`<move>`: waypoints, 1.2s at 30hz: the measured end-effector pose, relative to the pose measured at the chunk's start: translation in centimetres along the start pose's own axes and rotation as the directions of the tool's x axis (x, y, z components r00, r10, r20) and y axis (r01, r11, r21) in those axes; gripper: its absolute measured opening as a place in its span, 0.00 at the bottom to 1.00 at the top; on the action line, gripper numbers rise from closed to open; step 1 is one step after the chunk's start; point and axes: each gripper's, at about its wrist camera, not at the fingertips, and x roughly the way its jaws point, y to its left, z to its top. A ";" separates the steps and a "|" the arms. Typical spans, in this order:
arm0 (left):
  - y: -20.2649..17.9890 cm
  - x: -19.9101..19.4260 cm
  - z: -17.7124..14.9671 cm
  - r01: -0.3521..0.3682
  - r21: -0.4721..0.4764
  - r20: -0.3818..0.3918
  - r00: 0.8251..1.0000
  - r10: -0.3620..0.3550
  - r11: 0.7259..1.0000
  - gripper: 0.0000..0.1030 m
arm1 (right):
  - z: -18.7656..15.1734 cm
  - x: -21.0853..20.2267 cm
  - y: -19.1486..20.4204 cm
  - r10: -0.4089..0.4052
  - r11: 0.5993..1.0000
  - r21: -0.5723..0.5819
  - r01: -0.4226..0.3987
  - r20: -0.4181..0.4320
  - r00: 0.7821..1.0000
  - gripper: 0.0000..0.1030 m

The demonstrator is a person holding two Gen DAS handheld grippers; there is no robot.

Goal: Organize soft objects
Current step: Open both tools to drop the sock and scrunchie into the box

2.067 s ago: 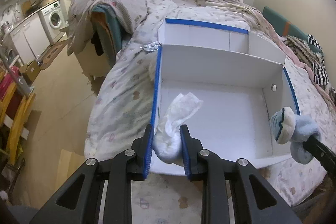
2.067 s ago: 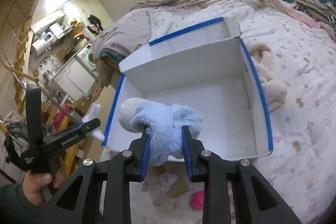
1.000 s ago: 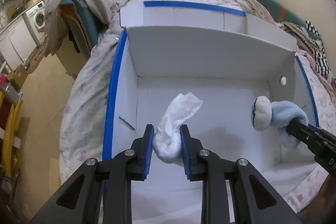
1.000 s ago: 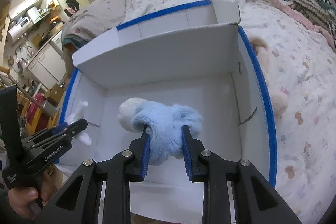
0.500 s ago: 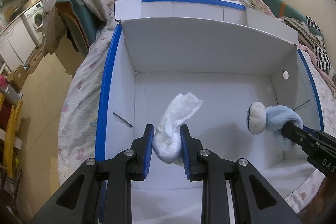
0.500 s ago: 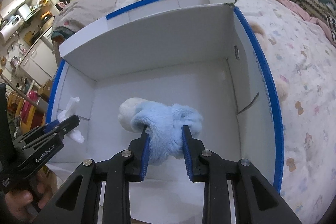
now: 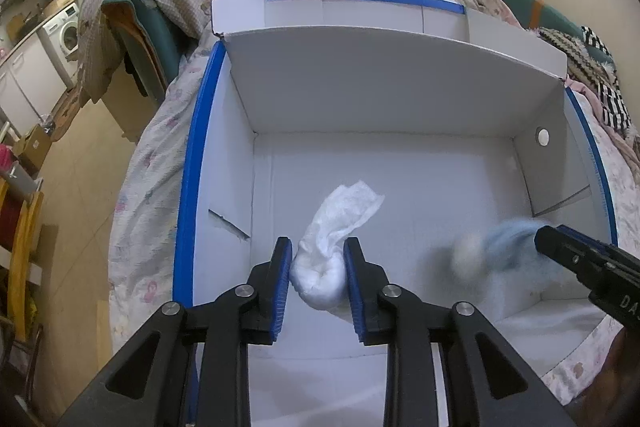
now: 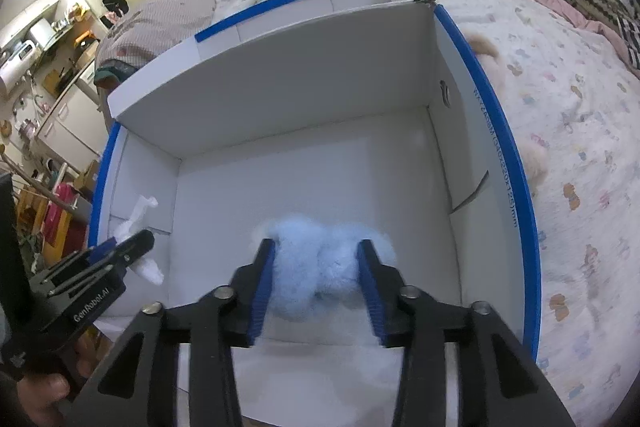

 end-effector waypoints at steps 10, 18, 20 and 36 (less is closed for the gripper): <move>-0.6 -0.9 -0.1 -0.007 0.018 0.042 0.999 0.006 1.000 0.61 | 0.4 -1.1 -0.1 0.028 0.999 0.020 -0.029 0.060 0.998 0.92; -0.7 -1.4 0.1 -0.023 0.011 0.047 0.999 0.023 1.000 0.63 | 0.6 -2.5 0.4 0.055 0.998 0.009 -0.057 0.162 0.985 1.00; -0.6 -1.5 0.2 -0.022 0.005 0.051 0.998 0.022 1.000 0.63 | 0.7 -2.6 0.3 0.043 0.999 0.001 -0.044 0.177 0.983 1.00; 0.4 -4.1 -0.3 -0.005 -0.033 0.098 0.995 0.008 0.999 0.63 | 0.1 -4.2 0.8 0.051 0.999 -0.011 -0.050 0.228 0.972 1.00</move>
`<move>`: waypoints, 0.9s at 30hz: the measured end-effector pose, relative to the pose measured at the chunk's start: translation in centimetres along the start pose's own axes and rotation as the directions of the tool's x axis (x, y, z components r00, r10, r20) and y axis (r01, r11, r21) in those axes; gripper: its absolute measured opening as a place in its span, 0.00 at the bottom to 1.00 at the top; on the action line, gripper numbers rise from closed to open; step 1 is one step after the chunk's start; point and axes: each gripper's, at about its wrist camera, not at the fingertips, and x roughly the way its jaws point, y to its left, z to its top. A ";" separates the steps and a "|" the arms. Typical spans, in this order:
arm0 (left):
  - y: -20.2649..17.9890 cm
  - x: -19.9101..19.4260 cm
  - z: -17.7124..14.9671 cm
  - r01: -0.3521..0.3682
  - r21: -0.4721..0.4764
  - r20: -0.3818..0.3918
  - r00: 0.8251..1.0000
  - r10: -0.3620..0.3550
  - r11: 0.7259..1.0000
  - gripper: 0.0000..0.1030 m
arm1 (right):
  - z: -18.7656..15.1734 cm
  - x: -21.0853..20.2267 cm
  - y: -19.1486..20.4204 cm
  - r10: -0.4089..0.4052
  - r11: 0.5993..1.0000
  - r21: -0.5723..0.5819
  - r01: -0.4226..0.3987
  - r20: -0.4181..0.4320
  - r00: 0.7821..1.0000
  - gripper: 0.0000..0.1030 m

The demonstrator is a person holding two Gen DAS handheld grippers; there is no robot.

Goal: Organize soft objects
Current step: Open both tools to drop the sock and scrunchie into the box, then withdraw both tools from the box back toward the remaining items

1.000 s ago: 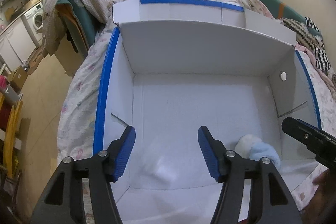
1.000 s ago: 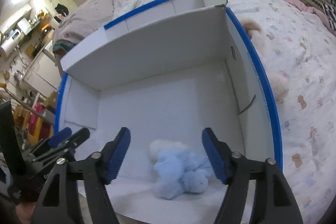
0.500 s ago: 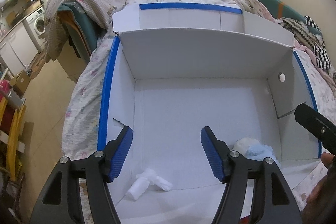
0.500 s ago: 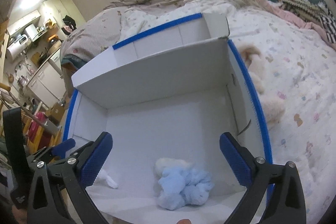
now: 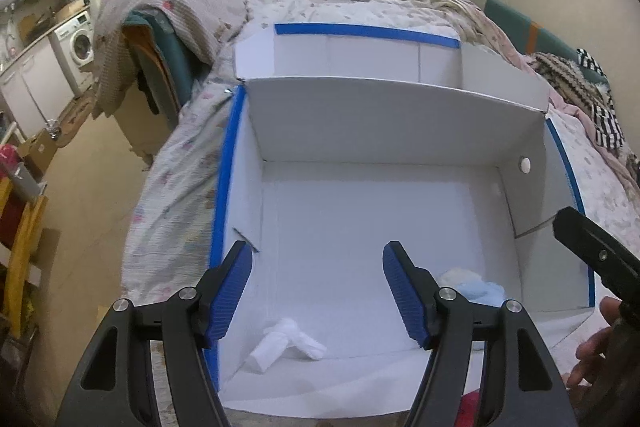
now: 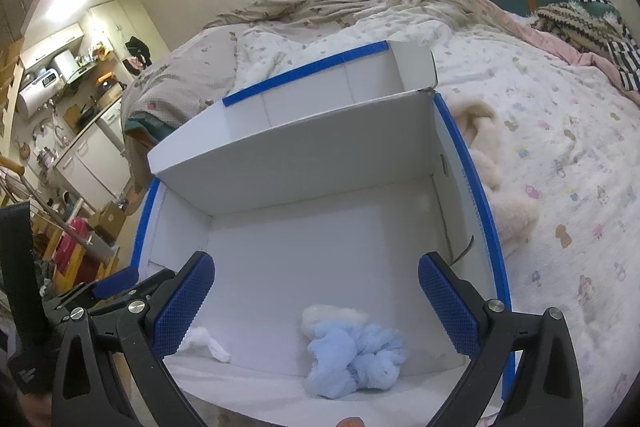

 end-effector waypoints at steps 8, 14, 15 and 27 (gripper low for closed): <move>0.8 -1.9 -0.4 -0.006 -0.014 0.019 1.000 0.006 1.000 0.63 | -0.3 -1.4 0.2 -0.020 1.000 -0.010 0.020 0.022 1.000 1.00; 1.5 -3.6 -1.2 -0.019 -0.009 0.036 0.999 0.019 1.000 0.63 | -1.0 -2.9 -0.3 -0.009 1.000 0.029 0.008 0.029 1.000 1.00; 1.6 -3.9 -1.4 -0.020 -0.012 0.036 0.999 0.020 1.000 0.63 | -1.1 -3.1 -0.2 -0.009 1.000 0.029 0.008 0.028 1.000 1.00; 3.2 -6.1 -5.7 -0.039 -0.029 0.008 0.999 0.039 0.999 0.63 | -3.9 -6.2 -0.5 -0.029 1.000 0.011 0.029 0.029 0.999 1.00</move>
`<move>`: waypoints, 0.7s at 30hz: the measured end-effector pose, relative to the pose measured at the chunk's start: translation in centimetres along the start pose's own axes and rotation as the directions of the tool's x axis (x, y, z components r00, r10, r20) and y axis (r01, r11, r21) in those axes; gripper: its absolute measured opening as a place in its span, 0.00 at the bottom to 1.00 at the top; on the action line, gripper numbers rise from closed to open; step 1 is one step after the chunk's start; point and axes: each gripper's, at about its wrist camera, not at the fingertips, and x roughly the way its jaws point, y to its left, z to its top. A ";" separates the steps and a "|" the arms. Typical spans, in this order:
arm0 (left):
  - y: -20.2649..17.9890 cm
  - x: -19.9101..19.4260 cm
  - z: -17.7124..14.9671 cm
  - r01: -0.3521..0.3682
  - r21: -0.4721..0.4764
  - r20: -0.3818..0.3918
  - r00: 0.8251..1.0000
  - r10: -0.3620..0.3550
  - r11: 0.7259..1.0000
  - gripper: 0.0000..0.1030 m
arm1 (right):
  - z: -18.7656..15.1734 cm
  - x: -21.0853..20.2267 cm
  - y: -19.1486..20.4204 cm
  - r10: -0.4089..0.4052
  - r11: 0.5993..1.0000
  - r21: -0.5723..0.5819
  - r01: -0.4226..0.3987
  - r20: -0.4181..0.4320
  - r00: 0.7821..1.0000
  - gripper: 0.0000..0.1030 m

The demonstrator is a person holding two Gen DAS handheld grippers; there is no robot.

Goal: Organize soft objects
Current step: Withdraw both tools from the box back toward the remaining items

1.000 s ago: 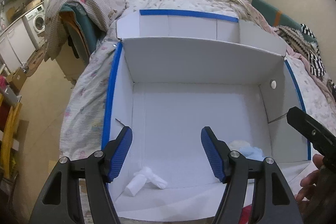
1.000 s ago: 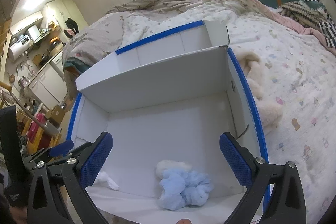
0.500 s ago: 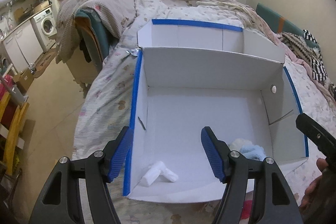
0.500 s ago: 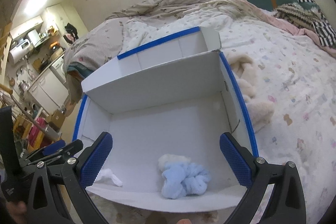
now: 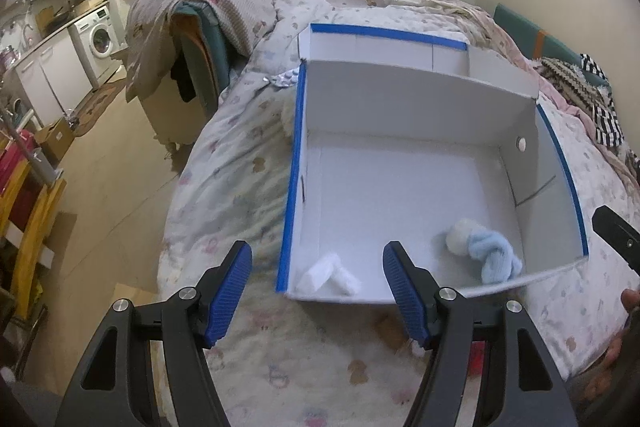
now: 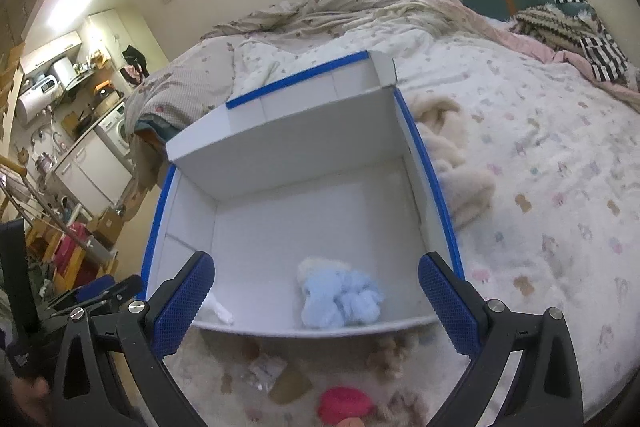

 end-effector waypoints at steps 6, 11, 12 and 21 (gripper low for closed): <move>0.5 0.0 -2.5 -0.017 0.012 -0.037 0.999 0.017 1.000 0.63 | -1.6 -0.9 -0.3 -0.001 1.000 -0.003 0.001 -0.023 1.000 1.00; 0.6 -0.1 -3.8 -0.032 0.028 -0.041 0.999 0.033 0.999 0.63 | -2.6 -1.3 -0.4 -0.015 1.000 -0.006 0.014 -0.044 0.999 1.00; 0.6 0.0 -3.8 -0.034 0.029 -0.047 0.998 0.035 0.999 0.63 | -2.7 -1.3 -0.4 -0.018 1.000 -0.007 0.018 -0.051 0.999 1.00; 2.8 3.5 -4.9 -0.045 -0.090 -0.212 0.977 0.025 0.995 0.63 | -3.8 -1.0 -0.6 -0.027 1.000 -0.012 0.025 -0.126 0.992 1.00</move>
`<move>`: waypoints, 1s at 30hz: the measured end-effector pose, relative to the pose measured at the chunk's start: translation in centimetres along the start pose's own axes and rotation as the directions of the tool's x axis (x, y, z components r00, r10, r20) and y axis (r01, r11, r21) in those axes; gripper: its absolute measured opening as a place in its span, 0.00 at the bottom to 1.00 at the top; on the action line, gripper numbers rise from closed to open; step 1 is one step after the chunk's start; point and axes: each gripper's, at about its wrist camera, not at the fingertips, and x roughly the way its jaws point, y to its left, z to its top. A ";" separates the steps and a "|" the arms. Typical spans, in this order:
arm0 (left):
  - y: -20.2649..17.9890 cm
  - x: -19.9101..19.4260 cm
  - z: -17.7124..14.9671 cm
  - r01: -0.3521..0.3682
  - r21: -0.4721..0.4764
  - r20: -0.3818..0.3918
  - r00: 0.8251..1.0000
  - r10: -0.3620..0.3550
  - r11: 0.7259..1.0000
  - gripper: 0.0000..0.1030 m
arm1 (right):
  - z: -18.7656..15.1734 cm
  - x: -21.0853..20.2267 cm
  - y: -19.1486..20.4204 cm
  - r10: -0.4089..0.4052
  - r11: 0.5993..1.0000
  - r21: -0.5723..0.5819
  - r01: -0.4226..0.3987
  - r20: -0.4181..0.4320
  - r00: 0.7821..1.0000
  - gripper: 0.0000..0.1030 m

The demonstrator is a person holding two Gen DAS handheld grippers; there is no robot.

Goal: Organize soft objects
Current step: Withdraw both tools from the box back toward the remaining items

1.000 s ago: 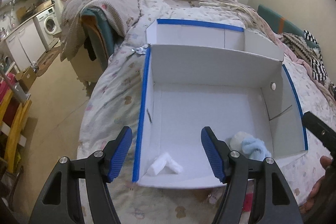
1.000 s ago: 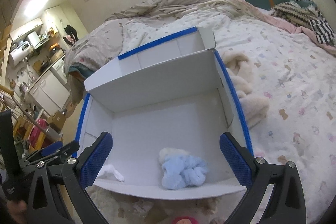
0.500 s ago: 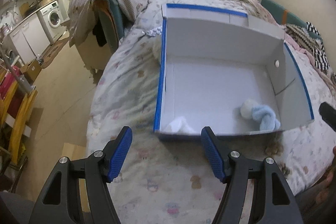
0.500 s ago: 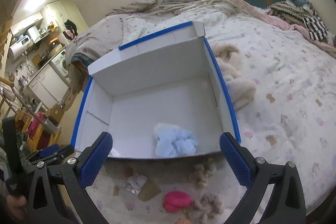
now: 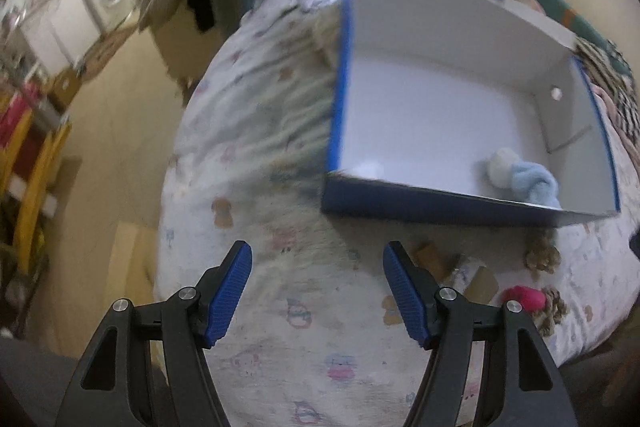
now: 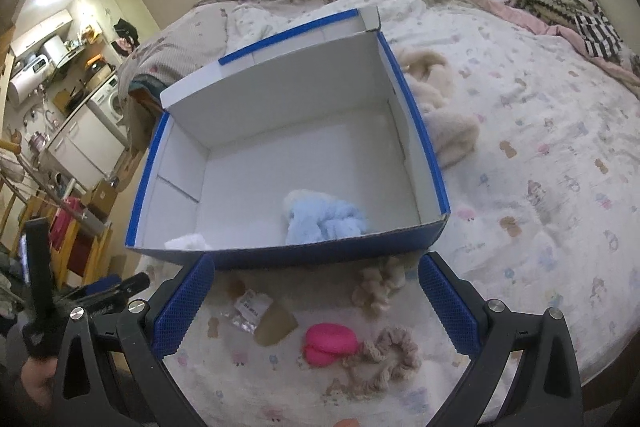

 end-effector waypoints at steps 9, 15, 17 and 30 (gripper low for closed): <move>-0.4 3.7 0.5 0.022 -0.045 -0.109 0.994 -0.027 0.999 0.63 | -0.5 3.5 -2.3 -0.065 0.995 0.064 0.073 -0.120 0.991 1.00; -4.6 5.1 0.0 0.125 0.026 -0.162 0.980 -0.119 0.992 0.57 | -0.6 5.2 -3.6 -0.109 0.988 0.087 0.126 -0.180 0.978 1.00; -6.3 5.5 -0.3 0.184 0.052 -0.197 0.965 -0.171 0.981 0.54 | -0.5 5.6 -3.8 -0.115 0.987 0.091 0.134 -0.189 0.975 1.00; -8.7 7.1 -1.2 0.348 0.076 -0.307 0.900 -0.310 0.934 0.04 | -0.2 6.6 -3.3 -0.143 0.985 0.066 0.159 -0.198 0.970 1.00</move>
